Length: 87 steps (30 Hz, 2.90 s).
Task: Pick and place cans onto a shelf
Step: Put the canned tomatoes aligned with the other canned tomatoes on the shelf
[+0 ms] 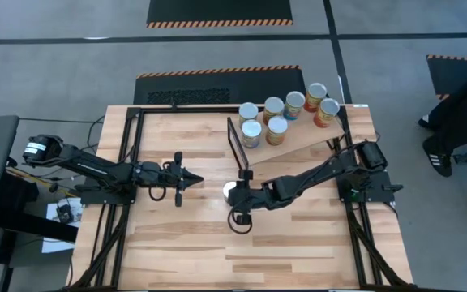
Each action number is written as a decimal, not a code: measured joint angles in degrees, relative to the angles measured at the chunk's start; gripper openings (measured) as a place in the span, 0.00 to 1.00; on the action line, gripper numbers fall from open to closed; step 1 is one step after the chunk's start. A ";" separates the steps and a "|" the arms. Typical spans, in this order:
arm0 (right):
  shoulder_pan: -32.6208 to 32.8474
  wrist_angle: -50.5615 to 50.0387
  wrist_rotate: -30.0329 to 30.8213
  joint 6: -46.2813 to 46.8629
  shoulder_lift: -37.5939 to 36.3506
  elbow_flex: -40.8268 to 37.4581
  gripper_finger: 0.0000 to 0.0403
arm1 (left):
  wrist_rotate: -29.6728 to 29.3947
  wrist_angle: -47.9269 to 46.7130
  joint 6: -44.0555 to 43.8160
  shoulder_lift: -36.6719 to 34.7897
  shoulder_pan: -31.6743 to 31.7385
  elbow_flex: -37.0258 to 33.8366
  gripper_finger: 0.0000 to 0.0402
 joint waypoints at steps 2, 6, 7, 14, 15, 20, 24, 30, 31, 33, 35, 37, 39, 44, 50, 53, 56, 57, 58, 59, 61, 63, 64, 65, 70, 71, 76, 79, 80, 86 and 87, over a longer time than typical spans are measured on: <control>-0.05 -0.28 0.15 0.04 0.96 -0.06 0.47 | 0.00 0.00 0.00 0.00 0.00 0.00 0.01; -0.38 0.44 0.95 -0.19 2.39 0.09 0.40 | 0.00 -0.01 -0.24 0.00 0.00 0.00 0.01; -0.56 0.45 1.00 -0.64 2.48 0.09 0.37 | 0.00 -0.02 -0.24 0.00 -0.01 0.00 0.01; -0.41 0.27 1.00 -4.65 2.33 0.11 0.13 | 0.00 -0.13 -0.24 0.00 -0.01 0.00 0.01; -0.20 0.07 0.65 -4.76 2.09 0.11 0.09 | 0.00 -0.13 -0.24 0.00 -0.01 0.00 0.01; 1.46 -0.77 -0.90 -6.27 0.86 -0.08 0.03 | 0.00 -0.13 -0.24 0.00 0.00 0.00 0.01; 4.52 -3.30 -2.72 -6.43 -1.66 -0.11 0.03 | 0.00 -0.13 -0.23 0.00 -0.02 0.00 0.01; 11.25 -13.83 -2.27 -7.37 -7.76 -0.11 0.01 | 0.00 -0.13 -0.38 0.00 -0.02 0.02 0.01; 12.40 -15.96 -2.22 -7.37 -9.24 -0.11 0.01 | 0.00 -0.15 -0.54 0.00 -0.02 0.02 0.01; 14.56 -20.83 -2.24 -7.39 -12.37 -0.09 0.02 | 0.00 -0.15 -0.74 0.00 -0.01 0.01 0.01; 16.18 -25.98 -1.96 -7.34 -15.78 -0.09 0.02 | 0.00 -0.13 -0.83 0.00 -0.01 0.02 0.01; 17.44 -31.56 0.40 -6.74 -19.54 -0.07 0.01 | 0.01 -0.15 -0.84 -0.02 -0.01 0.00 0.01; 18.21 -38.15 4.65 -5.35 -23.07 -0.07 0.01 | 0.00 -0.15 -0.83 0.00 -0.02 0.02 0.01; 15.89 -49.96 12.39 -4.48 -32.12 -1.28 0.02 | 0.00 -0.12 -0.83 0.00 -0.01 0.02 0.01; 6.00 -50.84 12.73 -6.67 -42.54 -5.17 0.01 | 0.00 -0.13 -0.81 0.00 -0.01 0.01 0.01; -0.15 -50.36 13.06 -8.69 -46.41 -6.39 0.01 | 0.00 -0.11 -0.75 0.00 -0.01 0.02 0.01; -6.49 -48.40 13.01 -9.49 -48.79 -7.47 0.02 | 0.00 -0.11 -0.49 0.00 -0.01 0.02 0.01; -8.51 -47.79 12.87 -9.48 -49.26 -7.67 0.02 | 0.00 -0.10 -0.30 0.00 0.00 0.02 0.01; -10.46 -47.69 12.31 -9.46 -49.48 -7.67 0.02 | 0.00 -0.07 -0.14 0.00 -0.02 0.02 0.01; -12.23 -47.30 11.62 -9.46 -49.54 -7.67 0.02 | 0.00 -0.09 -0.06 0.00 -0.02 0.02 0.01; -15.51 -45.98 10.32 -9.44 -49.38 -7.67 0.01 | -0.04 -0.04 0.00 -0.02 0.00 0.02 0.01; -18.23 -44.75 9.80 -9.05 -48.45 -7.67 0.01 | -0.07 -0.04 0.00 0.00 -0.02 0.02 0.01; -19.42 -44.10 9.74 -8.48 -47.92 -7.67 0.01 | -0.07 -0.05 0.00 0.00 -0.01 0.02 0.01; -20.46 -43.91 9.64 -7.67 -47.32 -7.67 0.02 | -0.07 -0.02 0.00 0.00 -0.02 0.02 0.01; -24.59 -43.81 9.45 -2.96 -44.50 -7.67 0.02 | -0.11 -0.06 0.00 0.00 -0.01 0.02 0.01; -25.13 -43.78 9.08 -2.24 -44.03 -7.67 0.02 | -0.11 -0.12 0.00 0.00 0.00 0.02 0.01; -26.63 -42.94 8.88 -1.01 -42.59 -7.61 0.02 | -0.16 -0.09 0.02 0.00 -0.01 0.02 0.01; -27.21 -42.38 8.79 -1.00 -42.39 -7.58 0.04 | -0.17 -0.09 0.02 0.00 0.00 0.02 0.01; -27.29 -42.11 8.67 -0.98 -42.39 -7.58 0.04 | -0.17 -0.09 0.00 0.00 -0.02 0.02 0.01; -27.62 -41.20 8.56 -0.65 -42.33 -7.61 0.10 | -0.20 -0.09 0.00 0.00 -0.02 0.02 0.01; -27.64 -41.14 8.56 -0.39 -42.33 -7.61 0.11 | -0.20 -0.09 0.00 -0.01 -0.02 0.02 0.01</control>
